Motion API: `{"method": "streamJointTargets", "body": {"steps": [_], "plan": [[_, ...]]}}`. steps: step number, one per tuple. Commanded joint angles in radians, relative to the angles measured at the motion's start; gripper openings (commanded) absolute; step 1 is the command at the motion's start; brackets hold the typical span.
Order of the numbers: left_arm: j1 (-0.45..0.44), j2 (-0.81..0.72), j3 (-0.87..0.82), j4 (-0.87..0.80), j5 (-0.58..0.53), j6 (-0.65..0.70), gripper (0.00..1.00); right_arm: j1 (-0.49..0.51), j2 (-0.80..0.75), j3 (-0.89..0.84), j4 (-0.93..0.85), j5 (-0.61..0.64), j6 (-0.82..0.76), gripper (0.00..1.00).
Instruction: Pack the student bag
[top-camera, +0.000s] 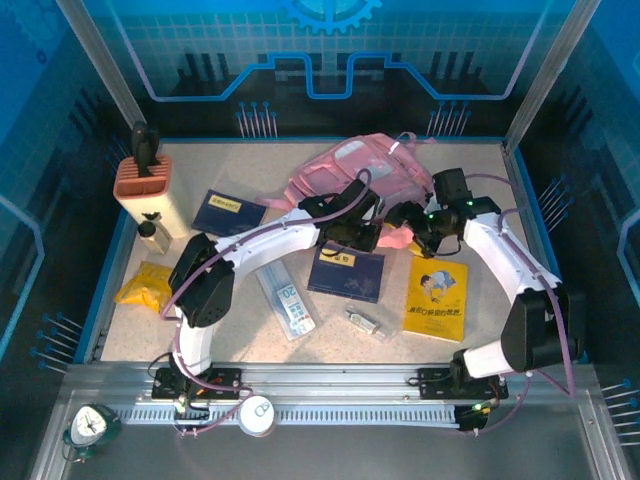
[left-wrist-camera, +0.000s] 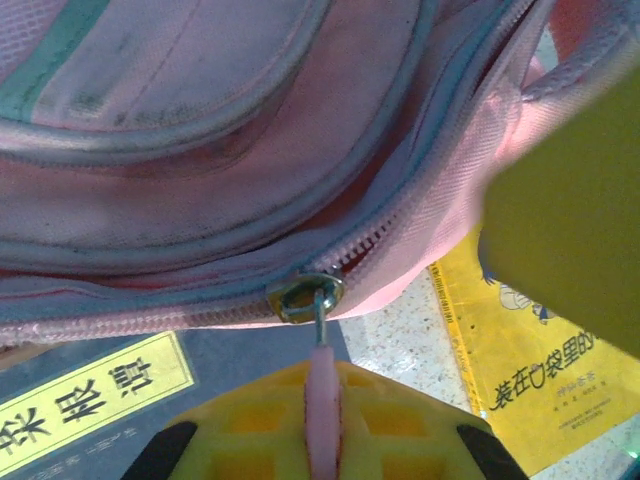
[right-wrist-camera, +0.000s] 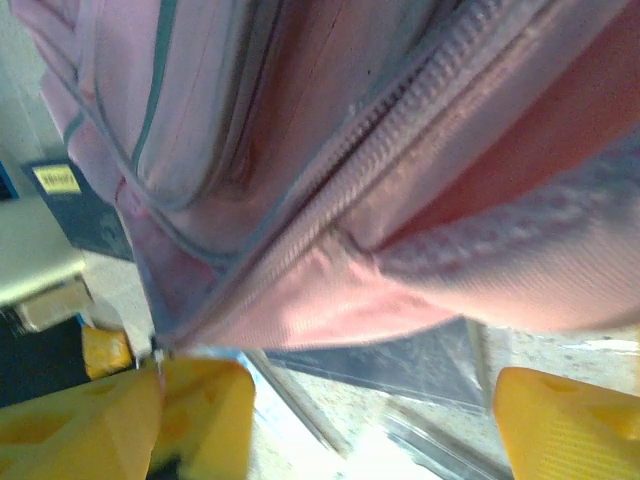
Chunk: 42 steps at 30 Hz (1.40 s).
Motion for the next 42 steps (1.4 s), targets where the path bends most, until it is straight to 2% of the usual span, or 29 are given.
{"method": "streamJointTargets", "body": {"steps": [1, 7, 11, 15, 19, 26, 31, 34, 38, 42], "plan": [[-0.021, -0.035, -0.017, 0.087, 0.060, -0.016, 0.00, 0.030, 0.019, -0.009, 0.113, 0.046, 0.157, 0.85], [-0.029, -0.005, 0.001, 0.082, 0.099, -0.001, 0.00, 0.036, 0.128, 0.005, 0.180, 0.066, 0.178, 0.68], [-0.029, -0.012, 0.003, 0.055, 0.098, 0.046, 0.00, 0.035, 0.168, 0.028, 0.174, 0.092, 0.144, 0.45], [-0.020, -0.028, -0.008, 0.016, 0.068, 0.110, 0.00, 0.021, 0.175, 0.033, 0.175, 0.094, 0.123, 0.18], [0.025, -0.044, -0.041, -0.014, 0.032, 0.138, 0.00, -0.002, 0.172, 0.055, 0.147, 0.106, 0.088, 0.00], [0.164, -0.104, -0.212, 0.018, 0.010, 0.177, 0.00, -0.093, 0.134, 0.082, 0.122, 0.056, 0.030, 0.00], [0.294, -0.073, -0.249, 0.051, 0.016, 0.149, 0.00, -0.095, 0.098, 0.105, 0.085, 0.056, -0.010, 0.00], [0.331, -0.028, -0.198, 0.065, 0.039, 0.125, 0.00, -0.067, 0.097, 0.110, 0.077, 0.047, -0.016, 0.00], [0.342, 0.039, -0.101, 0.079, -0.027, 0.096, 0.00, -0.004, 0.094, 0.100, 0.113, 0.046, 0.023, 0.00], [0.377, 0.127, 0.045, 0.049, -0.023, 0.087, 0.00, 0.116, 0.137, 0.135, 0.162, 0.092, 0.072, 0.00]]}}
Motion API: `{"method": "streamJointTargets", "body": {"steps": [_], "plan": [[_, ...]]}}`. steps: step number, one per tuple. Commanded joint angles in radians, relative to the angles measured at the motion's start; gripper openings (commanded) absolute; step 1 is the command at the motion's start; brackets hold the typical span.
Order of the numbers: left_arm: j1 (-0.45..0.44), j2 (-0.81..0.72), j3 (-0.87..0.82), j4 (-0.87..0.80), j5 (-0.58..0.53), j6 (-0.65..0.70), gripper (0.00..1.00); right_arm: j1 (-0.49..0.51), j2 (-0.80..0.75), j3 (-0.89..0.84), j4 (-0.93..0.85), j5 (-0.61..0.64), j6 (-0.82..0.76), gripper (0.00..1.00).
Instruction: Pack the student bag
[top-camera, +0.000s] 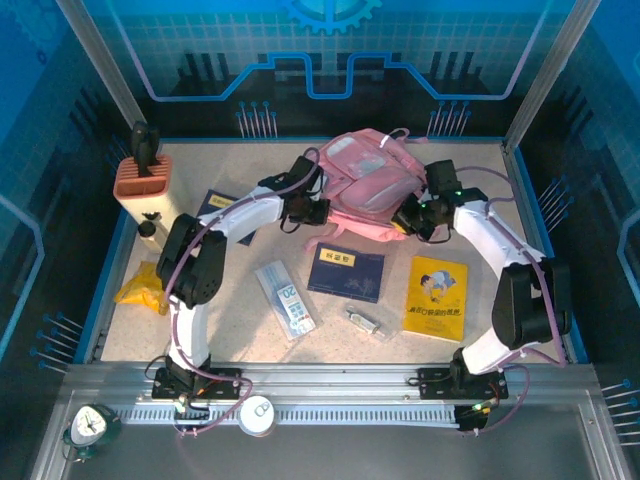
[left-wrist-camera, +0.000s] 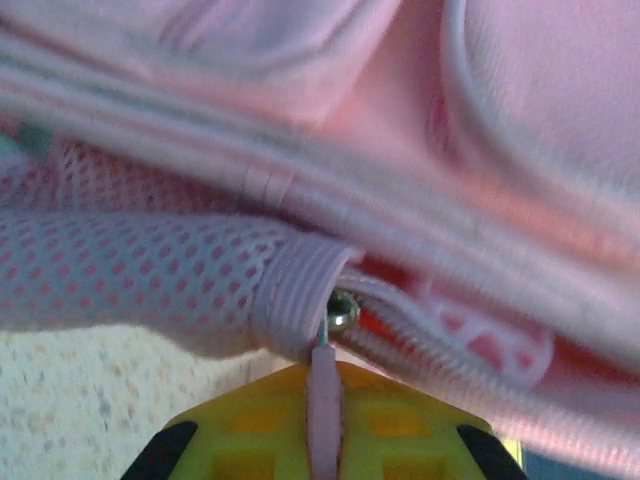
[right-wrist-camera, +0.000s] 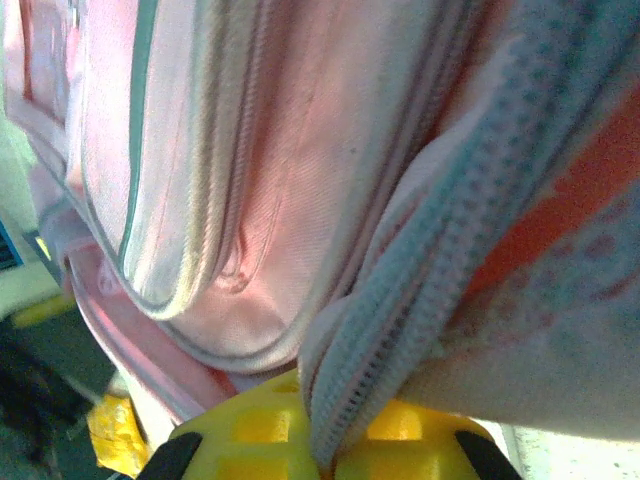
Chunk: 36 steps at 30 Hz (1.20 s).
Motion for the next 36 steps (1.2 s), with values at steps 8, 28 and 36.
{"method": "streamJointTargets", "body": {"steps": [8, 28, 36], "plan": [[0.084, 0.126, 0.251, -0.104, 0.008, -0.022, 0.03, 0.213, 0.198, 0.161, 0.203, 0.103, 0.111, 0.01], [-0.136, -0.367, -0.259, 0.045, 0.108, -0.480, 0.49, 0.220, -0.322, -0.156, -0.180, 0.292, -0.183, 0.96], [-0.400, -0.293, -0.287, 0.226, 0.050, -0.701, 0.50, -0.057, -0.587, -0.418, -0.282, 0.189, -0.228, 1.00]]}}
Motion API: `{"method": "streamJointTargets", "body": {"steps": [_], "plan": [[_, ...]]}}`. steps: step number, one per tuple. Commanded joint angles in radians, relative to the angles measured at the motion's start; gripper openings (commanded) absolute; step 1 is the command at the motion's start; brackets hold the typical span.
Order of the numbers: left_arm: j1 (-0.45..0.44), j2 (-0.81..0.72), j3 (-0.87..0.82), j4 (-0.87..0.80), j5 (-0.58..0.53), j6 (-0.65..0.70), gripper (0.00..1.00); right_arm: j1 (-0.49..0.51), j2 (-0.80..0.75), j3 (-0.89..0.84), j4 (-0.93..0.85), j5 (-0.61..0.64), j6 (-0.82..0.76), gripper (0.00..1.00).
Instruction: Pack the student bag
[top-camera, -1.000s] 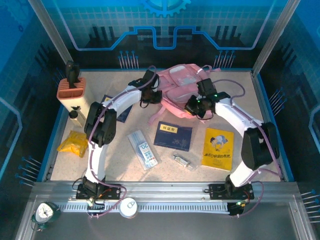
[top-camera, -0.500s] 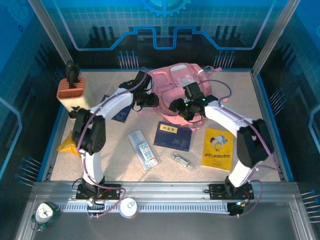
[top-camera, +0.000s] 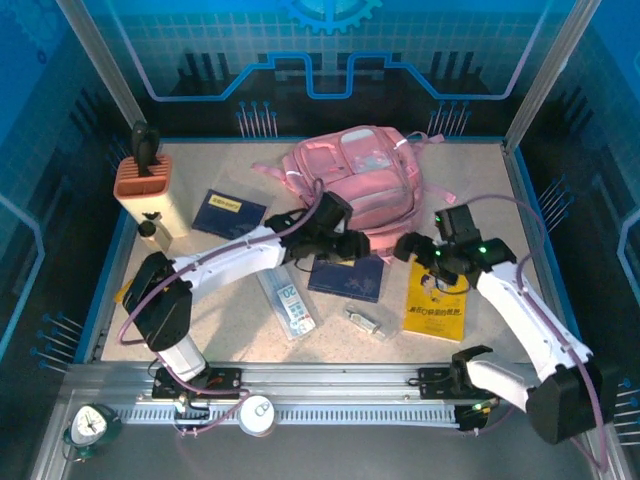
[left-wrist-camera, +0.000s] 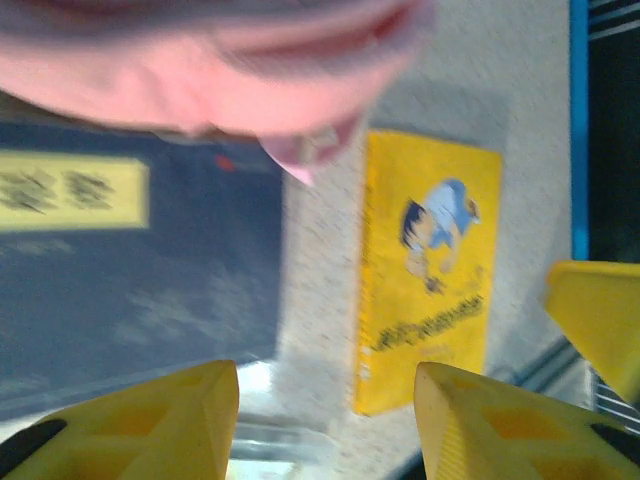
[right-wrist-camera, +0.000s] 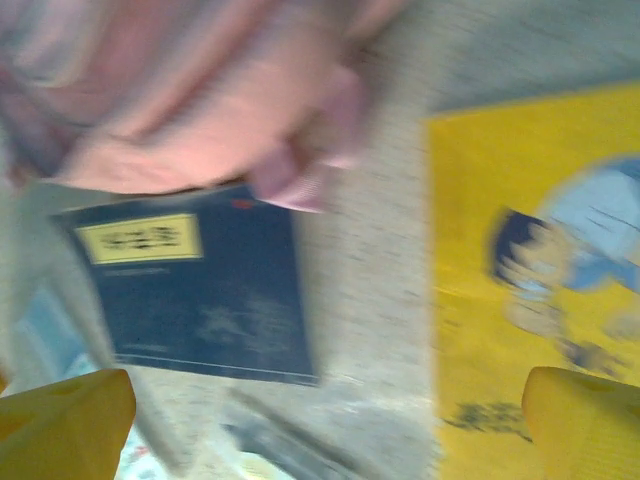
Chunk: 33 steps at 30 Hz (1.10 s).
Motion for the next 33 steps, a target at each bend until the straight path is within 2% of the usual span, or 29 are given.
{"method": "streamJointTargets", "body": {"steps": [1, 4, 8, 13, 16, 21, 26, 29, 33], "plan": [[-0.062, 0.069, 0.014, 0.094, -0.027, -0.130, 0.50, -0.110, -0.062, -0.092, -0.082, -0.072, -0.052, 1.00], [-0.112, 0.127, 0.045, 0.097, -0.052, -0.162, 0.49, -0.161, -0.079, -0.152, -0.058, -0.083, -0.067, 1.00], [-0.169, 0.188, 0.069, 0.123, -0.084, -0.203, 0.49, -0.249, -0.042, -0.254, 0.068, -0.237, -0.075, 0.94], [-0.186, 0.225, 0.087, 0.087, -0.123, -0.222, 0.48, -0.257, 0.031, -0.297, 0.170, -0.280, -0.086, 0.85], [-0.182, 0.216, 0.065, 0.089, -0.140, -0.215, 0.48, -0.252, 0.070, -0.316, 0.238, -0.315, -0.088, 0.76], [-0.166, 0.187, 0.034, 0.046, -0.180, -0.206, 0.48, -0.187, 0.129, -0.338, 0.334, -0.337, -0.043, 0.69], [-0.131, 0.133, -0.053, 0.047, -0.192, -0.223, 0.47, -0.091, 0.182, -0.328, 0.470, -0.345, 0.021, 0.68], [-0.113, 0.088, -0.107, 0.048, -0.209, -0.232, 0.47, -0.072, 0.247, -0.333, 0.563, -0.356, 0.059, 0.65], [-0.102, 0.043, -0.150, 0.041, -0.219, -0.238, 0.48, -0.007, 0.313, -0.252, 0.590, -0.382, 0.054, 0.66]]}}
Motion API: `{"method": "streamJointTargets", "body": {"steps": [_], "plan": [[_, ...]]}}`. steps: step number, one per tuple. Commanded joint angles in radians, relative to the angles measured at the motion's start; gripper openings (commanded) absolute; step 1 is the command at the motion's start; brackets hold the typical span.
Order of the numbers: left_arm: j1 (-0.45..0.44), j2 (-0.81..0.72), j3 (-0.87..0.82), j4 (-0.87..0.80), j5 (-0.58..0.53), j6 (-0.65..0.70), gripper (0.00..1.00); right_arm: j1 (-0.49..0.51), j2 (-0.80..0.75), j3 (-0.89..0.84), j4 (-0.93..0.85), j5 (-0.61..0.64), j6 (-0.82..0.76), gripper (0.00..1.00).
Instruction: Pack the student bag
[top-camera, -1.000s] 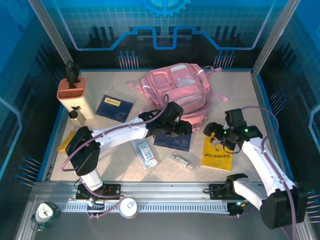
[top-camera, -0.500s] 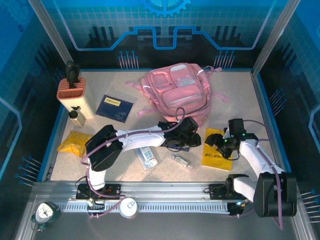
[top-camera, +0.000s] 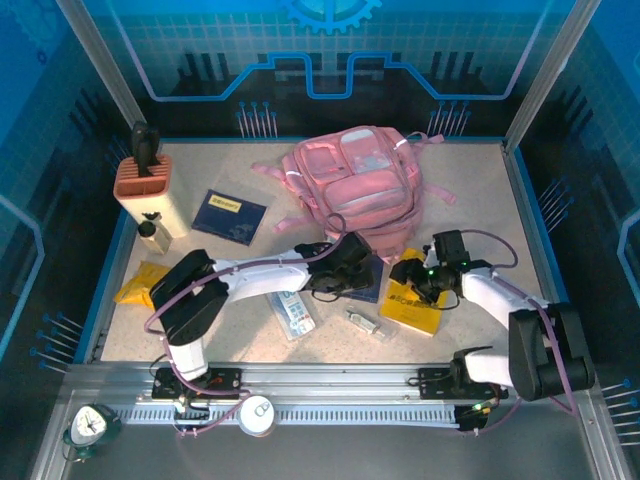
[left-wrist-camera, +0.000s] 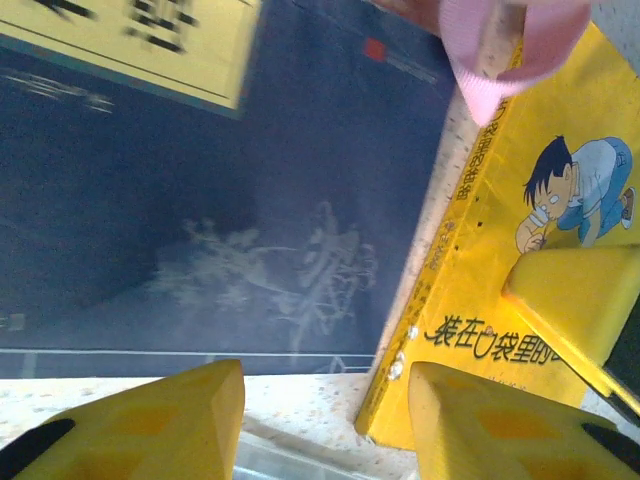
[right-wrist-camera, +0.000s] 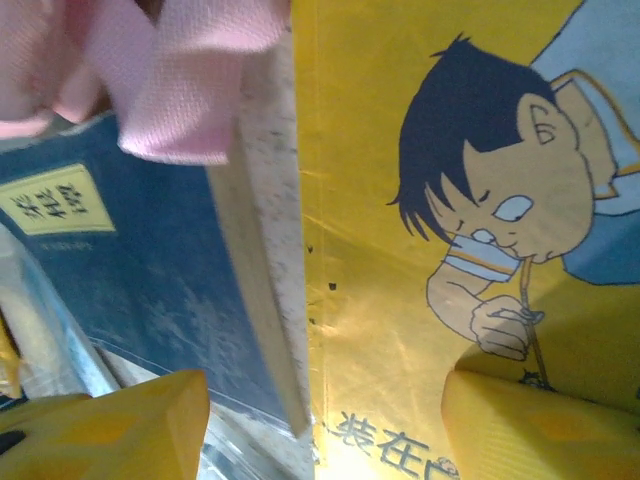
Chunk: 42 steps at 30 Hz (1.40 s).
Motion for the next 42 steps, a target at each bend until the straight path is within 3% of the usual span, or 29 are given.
{"method": "streamJointTargets", "body": {"steps": [1, 7, 13, 16, 24, 30, 42], "plan": [[0.006, -0.057, -0.022, -0.022, -0.021, -0.023, 0.47, 0.066, 0.034, 0.060, 0.058, -0.018, 0.009, 0.67], [-0.013, -0.022, 0.022, 0.010, 0.039, -0.009, 0.46, 0.021, -0.101, 0.099, -0.204, 0.083, -0.052, 0.75], [-0.041, 0.104, 0.161, 0.027, 0.116, 0.047, 0.41, -0.110, -0.305, 0.070, -0.498, 0.214, -0.094, 0.81], [-0.053, 0.175, 0.230, 0.034, 0.159, 0.071, 0.40, -0.164, -0.366, 0.038, -0.562, 0.246, -0.095, 0.86], [-0.056, 0.300, 0.346, -0.022, 0.189, 0.130, 0.34, -0.181, -0.312, -0.032, -0.455, 0.123, -0.079, 0.82], [-0.051, 0.348, 0.364, -0.023, 0.206, 0.135, 0.30, -0.183, -0.255, -0.016, -0.475, 0.190, -0.126, 0.79], [-0.039, 0.392, 0.354, -0.056, 0.186, 0.135, 0.28, -0.182, -0.150, -0.032, -0.353, 0.074, -0.155, 0.81]]}}
